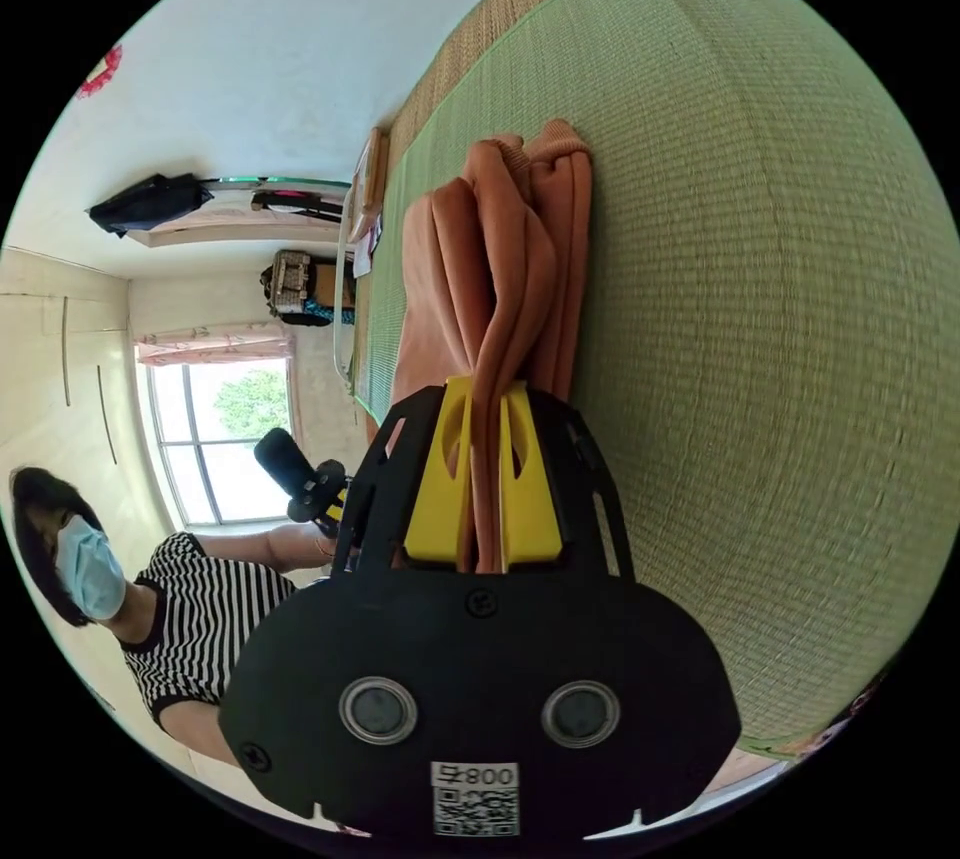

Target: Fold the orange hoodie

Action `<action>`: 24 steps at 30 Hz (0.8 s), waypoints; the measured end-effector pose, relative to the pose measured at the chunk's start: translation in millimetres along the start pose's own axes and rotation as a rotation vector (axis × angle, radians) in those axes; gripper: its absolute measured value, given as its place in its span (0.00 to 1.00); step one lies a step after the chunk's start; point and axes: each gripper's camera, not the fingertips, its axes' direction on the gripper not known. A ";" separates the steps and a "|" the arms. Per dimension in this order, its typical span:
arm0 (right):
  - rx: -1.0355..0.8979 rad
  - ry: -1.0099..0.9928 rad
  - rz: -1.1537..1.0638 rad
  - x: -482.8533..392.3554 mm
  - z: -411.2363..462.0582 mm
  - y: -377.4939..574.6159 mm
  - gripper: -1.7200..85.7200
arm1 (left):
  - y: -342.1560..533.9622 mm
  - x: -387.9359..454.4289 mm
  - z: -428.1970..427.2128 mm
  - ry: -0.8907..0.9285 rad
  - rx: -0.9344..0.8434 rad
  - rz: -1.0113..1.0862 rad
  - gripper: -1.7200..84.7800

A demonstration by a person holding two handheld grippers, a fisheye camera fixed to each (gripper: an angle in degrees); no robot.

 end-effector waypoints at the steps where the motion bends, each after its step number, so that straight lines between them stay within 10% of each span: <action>1: 0.015 0.004 0.001 0.9 -2.3 3.5 0.05 | -1.4 -2.0 3.5 -0.014 -0.017 -0.008 0.04; 24: 0.286 0.341 -0.099 -86.1 -13.1 62.7 0.02 | 14.1 71.1 -16.6 -0.086 -0.117 0.049 0.04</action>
